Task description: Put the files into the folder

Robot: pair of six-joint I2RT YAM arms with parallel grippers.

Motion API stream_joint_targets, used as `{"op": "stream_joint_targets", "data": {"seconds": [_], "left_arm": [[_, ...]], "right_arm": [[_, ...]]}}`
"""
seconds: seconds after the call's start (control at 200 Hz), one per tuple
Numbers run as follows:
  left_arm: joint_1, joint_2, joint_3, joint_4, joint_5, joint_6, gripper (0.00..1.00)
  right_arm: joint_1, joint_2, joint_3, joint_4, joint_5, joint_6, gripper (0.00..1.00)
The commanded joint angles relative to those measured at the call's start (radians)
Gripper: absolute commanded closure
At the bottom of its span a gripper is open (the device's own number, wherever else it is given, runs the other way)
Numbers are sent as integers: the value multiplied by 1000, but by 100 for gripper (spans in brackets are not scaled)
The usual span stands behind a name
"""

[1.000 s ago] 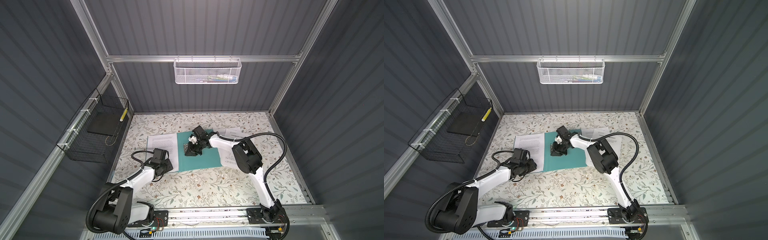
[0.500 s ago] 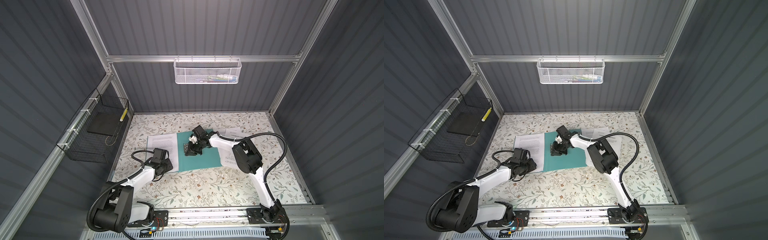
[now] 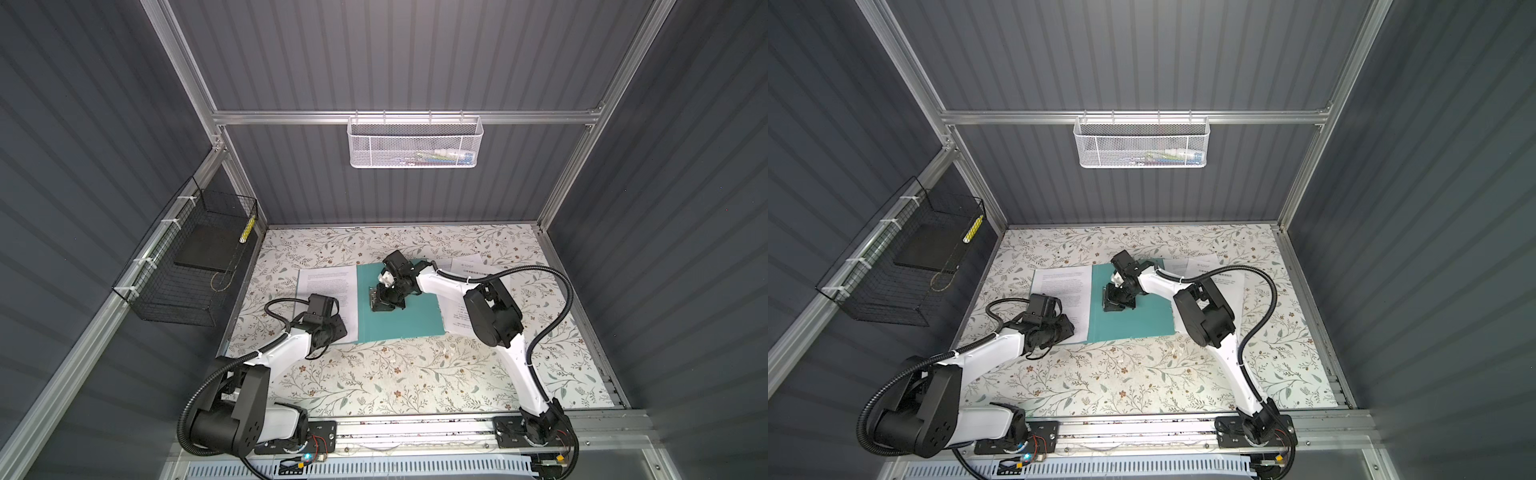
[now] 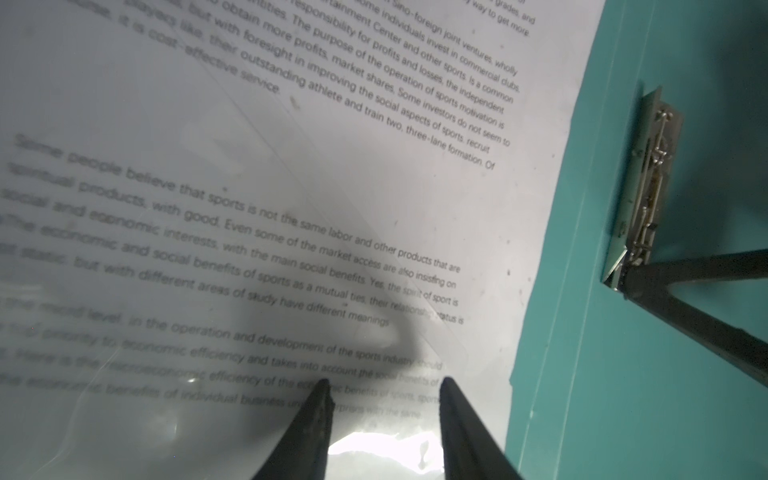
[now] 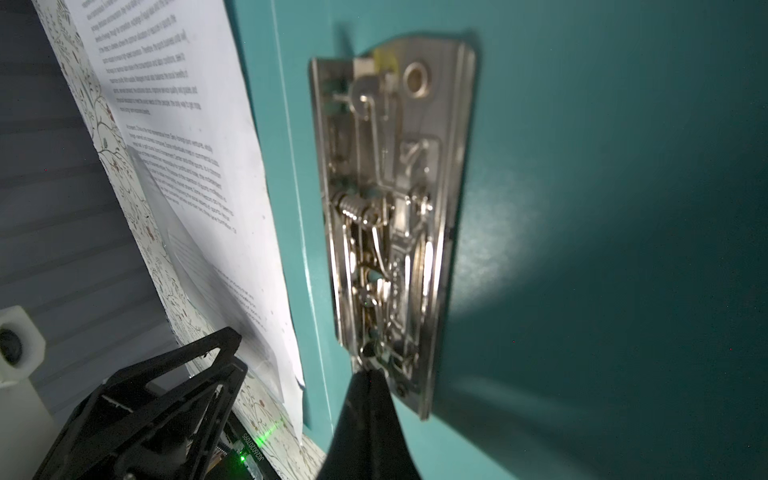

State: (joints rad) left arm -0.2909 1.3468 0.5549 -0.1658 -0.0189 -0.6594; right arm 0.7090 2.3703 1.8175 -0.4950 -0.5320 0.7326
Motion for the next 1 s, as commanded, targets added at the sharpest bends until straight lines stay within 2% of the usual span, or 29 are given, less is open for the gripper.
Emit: {"op": "stream_joint_targets", "data": {"seconds": [0.0, 0.08, 0.235, 0.405, 0.51, 0.631, 0.756, 0.906, 0.996], "left_arm": [[13, 44, -18, -95, 6, -8, 56], [19, 55, -13, -97, 10, -7, 56], [24, 70, -4, -100, 11, -8, 56], [26, 64, -9, -103, 2, -13, 56], [25, 58, -12, -105, -2, -16, 56], [25, 53, -15, -102, -1, -17, 56], [25, 66, -8, -104, -4, -20, 56], [27, 84, 0, -113, -6, -20, 56], [25, 91, 5, -115, -3, -19, 56]], "right_arm": [[-27, 72, -55, -119, 133, -15, 100], [-39, 66, -45, -114, 104, -26, 100], [-69, 30, -70, 12, -82, -6, 100], [-86, 13, -53, 51, -163, 18, 100], [-91, 13, -49, 32, -148, 21, 100], [-109, -11, -143, 198, -238, 121, 100], [-109, -16, -125, 113, -150, 77, 100], [-97, 9, -51, -94, 46, -33, 100], [-100, -19, -109, -29, 22, -17, 100]]}}
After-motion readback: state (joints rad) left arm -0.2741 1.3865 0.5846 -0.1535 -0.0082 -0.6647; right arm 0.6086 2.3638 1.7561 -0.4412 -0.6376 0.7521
